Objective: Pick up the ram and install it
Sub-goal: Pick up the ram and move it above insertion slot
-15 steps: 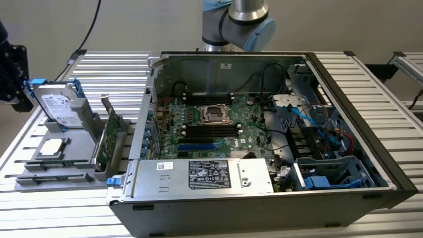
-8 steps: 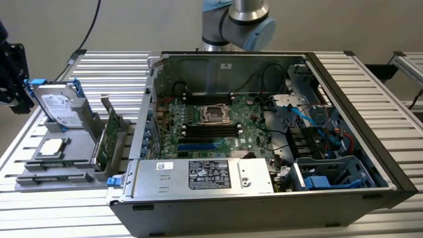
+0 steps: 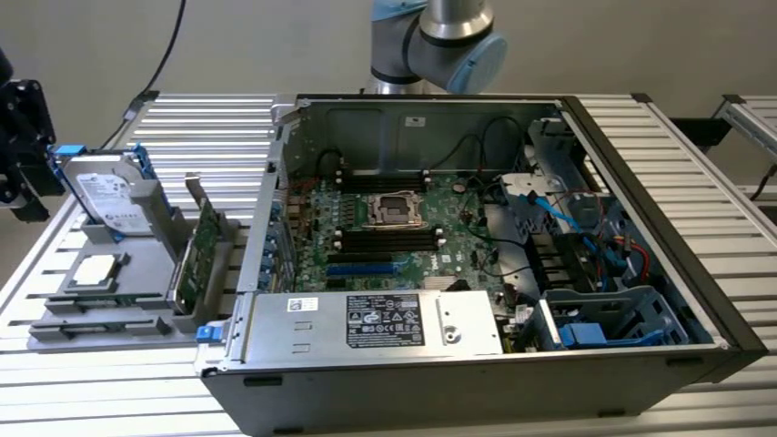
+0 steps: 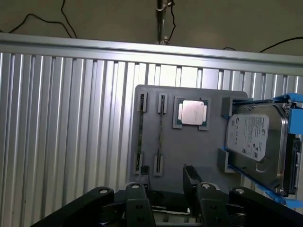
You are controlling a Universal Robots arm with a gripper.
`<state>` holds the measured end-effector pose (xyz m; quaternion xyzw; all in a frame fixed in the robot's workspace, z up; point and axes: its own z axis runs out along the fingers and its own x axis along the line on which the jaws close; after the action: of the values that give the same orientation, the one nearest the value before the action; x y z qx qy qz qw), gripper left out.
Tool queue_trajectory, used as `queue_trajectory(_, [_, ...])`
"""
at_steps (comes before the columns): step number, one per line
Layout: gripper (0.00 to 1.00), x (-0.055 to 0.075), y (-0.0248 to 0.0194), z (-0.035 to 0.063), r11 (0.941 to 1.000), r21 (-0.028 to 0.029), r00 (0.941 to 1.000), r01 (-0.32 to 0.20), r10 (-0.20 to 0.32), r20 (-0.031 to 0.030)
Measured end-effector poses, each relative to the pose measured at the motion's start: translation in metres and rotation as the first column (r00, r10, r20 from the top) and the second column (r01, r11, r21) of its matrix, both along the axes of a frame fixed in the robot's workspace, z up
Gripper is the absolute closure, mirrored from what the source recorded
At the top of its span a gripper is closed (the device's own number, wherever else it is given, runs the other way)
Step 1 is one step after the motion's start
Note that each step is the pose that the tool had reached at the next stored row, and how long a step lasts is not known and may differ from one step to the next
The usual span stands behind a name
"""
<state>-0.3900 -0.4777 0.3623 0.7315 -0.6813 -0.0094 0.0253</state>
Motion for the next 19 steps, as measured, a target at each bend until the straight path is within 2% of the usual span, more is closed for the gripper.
queue_trajectory(13, [0.58, -0.001, -0.0164, -0.0236, 0.9992, 0.0071, 0.9992, 0.039, -0.039, 0.0004])
queue_trajectory(19, [0.58, 0.0, -0.0198, -0.0346, 0.9985, 0.0091, 0.9985, 0.055, -0.055, 0.0003])
